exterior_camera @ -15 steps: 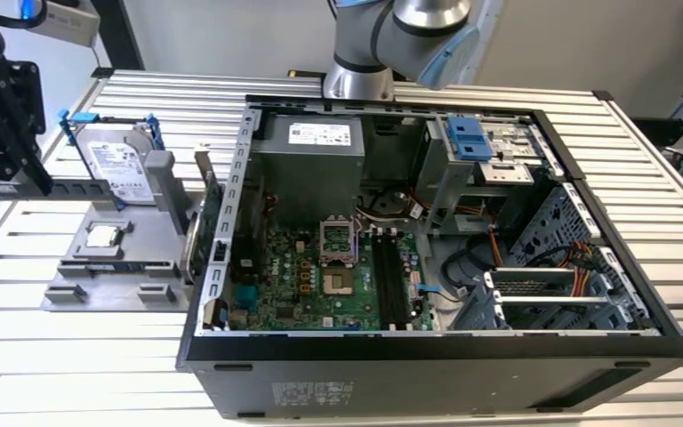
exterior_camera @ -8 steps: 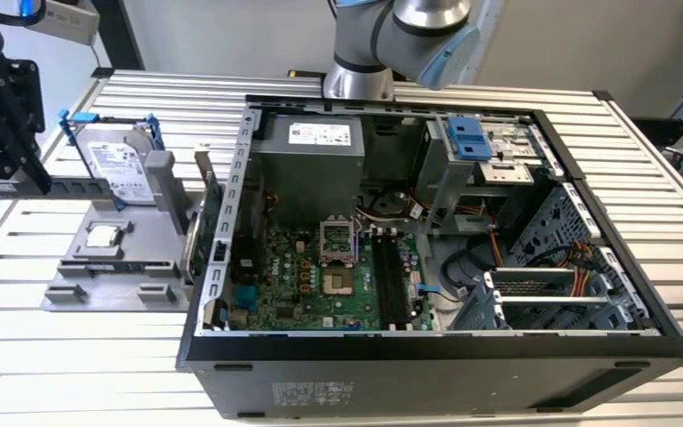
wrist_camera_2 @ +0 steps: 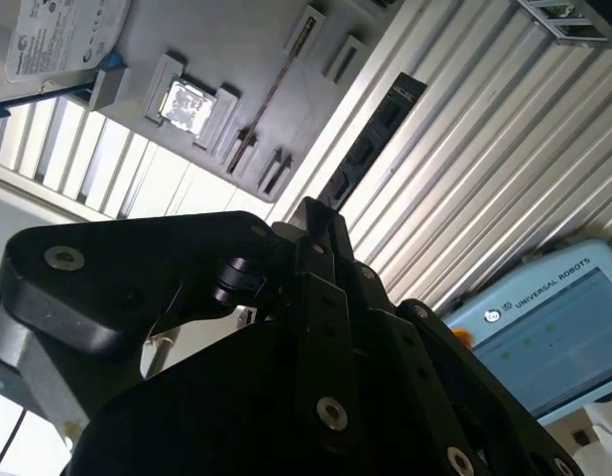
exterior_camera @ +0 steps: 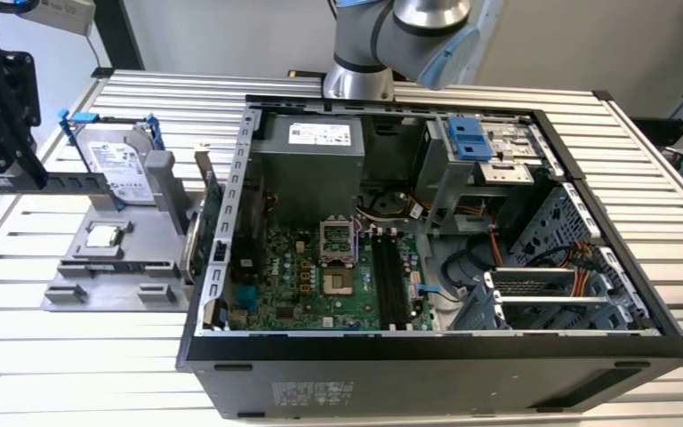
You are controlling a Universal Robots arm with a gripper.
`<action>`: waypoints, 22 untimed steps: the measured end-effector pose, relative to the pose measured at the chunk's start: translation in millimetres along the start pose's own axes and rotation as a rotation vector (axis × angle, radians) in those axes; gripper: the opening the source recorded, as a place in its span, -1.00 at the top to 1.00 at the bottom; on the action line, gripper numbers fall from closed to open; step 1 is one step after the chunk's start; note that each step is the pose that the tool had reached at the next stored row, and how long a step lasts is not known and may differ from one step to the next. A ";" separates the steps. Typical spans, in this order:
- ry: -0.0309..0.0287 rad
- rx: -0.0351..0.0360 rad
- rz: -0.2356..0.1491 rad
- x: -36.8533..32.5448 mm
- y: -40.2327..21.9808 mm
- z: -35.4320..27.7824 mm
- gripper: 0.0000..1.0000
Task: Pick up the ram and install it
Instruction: 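Pick up the ram and move it above insertion slot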
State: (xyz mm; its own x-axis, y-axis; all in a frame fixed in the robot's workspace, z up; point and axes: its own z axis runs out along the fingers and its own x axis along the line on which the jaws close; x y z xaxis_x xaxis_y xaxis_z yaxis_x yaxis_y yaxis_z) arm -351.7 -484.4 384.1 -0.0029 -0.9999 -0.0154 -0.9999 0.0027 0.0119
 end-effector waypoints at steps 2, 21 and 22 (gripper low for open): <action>0.0000 0.0001 0.000 0.0 0.0 -0.1 1.00; 0.0001 -0.0018 0.000 -0.1 -13.8 -0.4 1.00; 0.0001 -0.0019 0.000 -0.1 -15.2 -0.4 1.00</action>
State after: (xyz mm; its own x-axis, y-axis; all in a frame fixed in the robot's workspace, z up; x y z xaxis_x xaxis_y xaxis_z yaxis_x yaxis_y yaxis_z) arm -336.6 -484.3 384.4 -0.0030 -0.9999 -0.0152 -0.9999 0.0028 0.0139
